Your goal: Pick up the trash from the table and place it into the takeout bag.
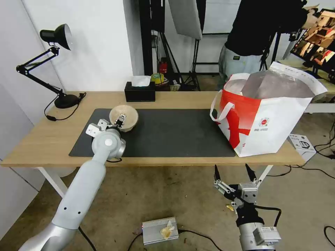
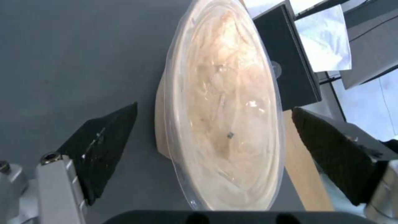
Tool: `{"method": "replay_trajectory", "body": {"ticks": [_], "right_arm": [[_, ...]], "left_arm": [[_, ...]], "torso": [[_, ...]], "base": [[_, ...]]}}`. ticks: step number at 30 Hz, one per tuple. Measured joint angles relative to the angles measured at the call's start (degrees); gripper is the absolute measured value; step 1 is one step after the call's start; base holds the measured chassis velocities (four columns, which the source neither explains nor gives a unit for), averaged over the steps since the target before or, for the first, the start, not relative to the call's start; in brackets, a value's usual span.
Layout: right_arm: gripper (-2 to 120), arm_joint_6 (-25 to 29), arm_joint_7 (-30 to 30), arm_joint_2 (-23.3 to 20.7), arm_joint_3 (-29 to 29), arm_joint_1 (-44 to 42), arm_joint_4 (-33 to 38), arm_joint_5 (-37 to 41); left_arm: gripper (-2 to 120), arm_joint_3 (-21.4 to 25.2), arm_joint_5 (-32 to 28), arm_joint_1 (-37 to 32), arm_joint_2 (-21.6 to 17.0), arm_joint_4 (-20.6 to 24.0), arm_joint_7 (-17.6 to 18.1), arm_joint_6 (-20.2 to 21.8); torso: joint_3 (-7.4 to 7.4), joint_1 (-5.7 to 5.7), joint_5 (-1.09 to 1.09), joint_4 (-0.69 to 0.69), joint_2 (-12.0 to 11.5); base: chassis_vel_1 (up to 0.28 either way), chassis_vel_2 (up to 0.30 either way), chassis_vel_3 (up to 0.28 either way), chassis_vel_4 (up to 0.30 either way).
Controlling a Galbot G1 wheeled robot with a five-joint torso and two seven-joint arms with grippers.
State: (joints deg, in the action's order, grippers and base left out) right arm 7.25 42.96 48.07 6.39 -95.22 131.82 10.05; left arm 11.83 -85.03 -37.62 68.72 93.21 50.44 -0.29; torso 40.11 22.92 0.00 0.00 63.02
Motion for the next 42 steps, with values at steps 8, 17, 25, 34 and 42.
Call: {"method": "replay_trajectory", "body": {"ticks": [8,17,25,34,42], "right_arm": [[100,0.0,0.0,0.0,0.0,0.0,0.0,0.0],[100,0.0,0.0,0.0,0.0,0.0,0.0,0.0],[100,0.0,0.0,0.0,0.0,0.0,0.0,0.0],[100,0.0,0.0,0.0,0.0,0.0,0.0,0.0],[100,0.0,0.0,0.0,0.0,0.0,0.0,0.0]], "left_arm": [[99,-0.3,1.2,0.4,0.6,-0.8,-0.4,-1.0],[78,-0.5,1.9,0.3,1.7,-1.5,-1.3,-1.2],[51,-0.3,2.7,-0.1,2.1,-1.4,-1.5,-1.4],[15,0.4,2.7,-1.3,1.1,0.5,-1.5,-1.5],[0,1.0,2.7,-2.4,0.5,1.8,-1.7,-1.7]], "torso": [[0.0,0.0,0.0,0.0,0.0],[0.0,0.0,0.0,0.0,0.0],[0.0,0.0,0.0,0.0,0.0],[0.0,0.0,0.0,0.0,0.0],[0.0,0.0,0.0,0.0,0.0]], "base": [[0.0,0.0,0.0,0.0],[0.0,0.0,0.0,0.0],[0.0,0.0,0.0,0.0],[0.0,0.0,0.0,0.0],[0.0,0.0,0.0,0.0]]}}
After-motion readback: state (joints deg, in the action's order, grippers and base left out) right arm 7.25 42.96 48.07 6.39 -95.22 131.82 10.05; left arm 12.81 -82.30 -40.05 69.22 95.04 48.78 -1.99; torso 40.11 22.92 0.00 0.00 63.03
